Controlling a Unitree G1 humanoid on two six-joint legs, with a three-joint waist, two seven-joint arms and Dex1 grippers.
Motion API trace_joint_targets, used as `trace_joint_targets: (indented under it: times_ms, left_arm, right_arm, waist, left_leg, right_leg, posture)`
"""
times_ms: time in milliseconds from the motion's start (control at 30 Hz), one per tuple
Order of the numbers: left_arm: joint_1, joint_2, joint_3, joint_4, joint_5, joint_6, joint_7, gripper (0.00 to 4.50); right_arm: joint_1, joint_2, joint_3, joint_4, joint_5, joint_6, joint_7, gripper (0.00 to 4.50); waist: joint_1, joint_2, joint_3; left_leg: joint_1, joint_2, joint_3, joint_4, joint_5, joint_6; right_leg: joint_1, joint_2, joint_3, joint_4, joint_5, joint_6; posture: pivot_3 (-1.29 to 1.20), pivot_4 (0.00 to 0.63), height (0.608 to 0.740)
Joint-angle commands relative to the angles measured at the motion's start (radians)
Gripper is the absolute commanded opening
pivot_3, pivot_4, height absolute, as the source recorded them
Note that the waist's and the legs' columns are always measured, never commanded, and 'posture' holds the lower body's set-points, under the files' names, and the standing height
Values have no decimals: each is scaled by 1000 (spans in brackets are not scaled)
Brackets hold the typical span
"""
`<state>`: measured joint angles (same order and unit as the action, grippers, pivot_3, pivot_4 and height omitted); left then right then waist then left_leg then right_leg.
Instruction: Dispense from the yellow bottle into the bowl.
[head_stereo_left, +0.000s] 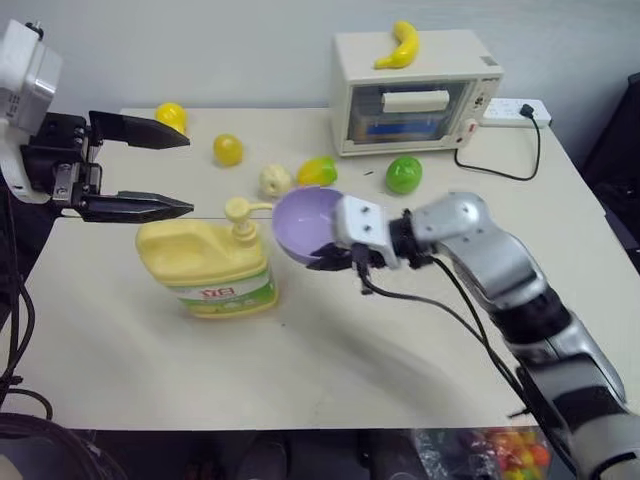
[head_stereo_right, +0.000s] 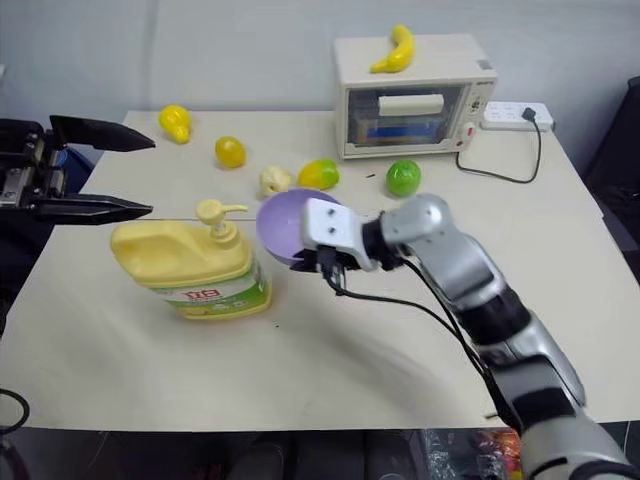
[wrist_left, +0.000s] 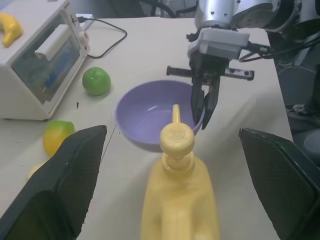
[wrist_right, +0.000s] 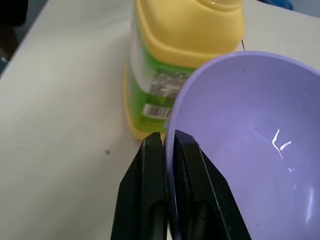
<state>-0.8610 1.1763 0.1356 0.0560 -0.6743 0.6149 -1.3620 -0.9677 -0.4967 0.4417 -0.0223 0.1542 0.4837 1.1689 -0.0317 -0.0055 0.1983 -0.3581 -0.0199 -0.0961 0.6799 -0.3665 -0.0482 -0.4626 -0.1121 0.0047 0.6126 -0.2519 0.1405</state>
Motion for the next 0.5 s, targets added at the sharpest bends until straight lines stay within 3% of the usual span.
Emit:
trace_joint_targets:
  times_ms: [33,500]
  left_arm:
    - [-44,-32,-5,3,17,-11,2,4096]
    - [-70,-128,-44,24,78,-34,-14,9]
  right_arm:
    - [-67,30,20,93,-49,-54,12,0]
    - [-122,41,-17,83,-31,1,90,0]
  waist:
    - [0,0,0]
    - [-27,0,0]
  left_leg:
    - [0,-1,0,0,0,0]
    - [0,-2,3,4,0,0]
  right_leg:
    - [0,-2,-2,0,0,0]
    - [-1,-3,-2,5,2,2]
  posture:
    - [0,150,740]
    - [0,150,740]
